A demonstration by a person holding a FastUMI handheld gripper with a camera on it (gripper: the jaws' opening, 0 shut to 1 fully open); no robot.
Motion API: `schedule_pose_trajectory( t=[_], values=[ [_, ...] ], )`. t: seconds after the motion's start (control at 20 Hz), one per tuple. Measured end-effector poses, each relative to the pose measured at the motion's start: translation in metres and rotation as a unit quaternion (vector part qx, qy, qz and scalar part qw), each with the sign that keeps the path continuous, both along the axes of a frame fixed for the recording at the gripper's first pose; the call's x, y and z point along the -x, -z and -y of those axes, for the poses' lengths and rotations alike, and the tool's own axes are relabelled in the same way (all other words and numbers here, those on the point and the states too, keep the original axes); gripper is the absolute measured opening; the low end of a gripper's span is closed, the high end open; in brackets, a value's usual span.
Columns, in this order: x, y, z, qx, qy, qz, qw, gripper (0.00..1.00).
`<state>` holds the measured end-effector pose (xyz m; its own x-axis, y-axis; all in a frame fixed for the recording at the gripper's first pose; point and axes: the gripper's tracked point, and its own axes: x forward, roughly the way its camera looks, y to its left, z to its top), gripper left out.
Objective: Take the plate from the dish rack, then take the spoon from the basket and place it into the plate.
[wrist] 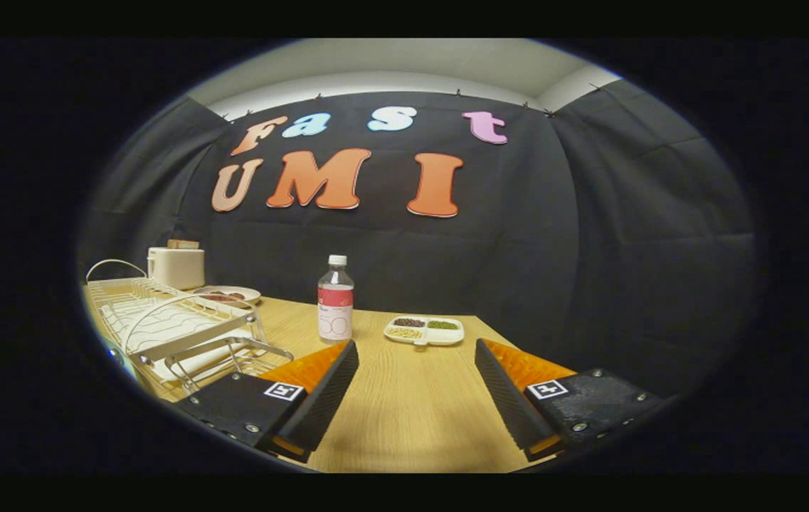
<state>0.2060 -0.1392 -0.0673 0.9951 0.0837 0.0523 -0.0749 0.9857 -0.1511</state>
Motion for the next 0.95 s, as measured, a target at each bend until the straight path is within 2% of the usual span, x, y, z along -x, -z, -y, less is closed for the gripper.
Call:
schedule_pose_trajectory(
  t=[0.1,0.25,0.35,0.55,0.65,0.7,0.75,0.8,0.85,0.95],
  values=[
    [0.004,0.015,-0.003,0.006,-0.015,-0.023,1.0,0.98],
    [0.014,-0.002,0.002,-0.009,-0.027,0.011,1.0,0.99],
    [0.01,-0.003,0.011,-0.023,-0.015,0.016,0.999,0.99],
    [0.002,0.015,0.024,-0.061,0.001,-0.024,0.998,1.0],
    [0.0,0.02,0.034,-0.034,0.014,-0.015,0.999,0.99],
    [0.002,0.023,0.032,-0.027,0.007,-0.04,0.999,0.99],
    [0.022,0.038,0.015,-0.041,-0.038,-0.082,0.995,0.99],
    [0.034,0.033,0.023,-0.045,-0.022,-0.066,0.997,0.99],
    [0.043,0.031,0.029,-0.054,-0.028,-0.074,0.995,0.99],
    [0.072,0.001,0.034,-0.063,-0.035,0.006,0.997,0.99]
  ],
)
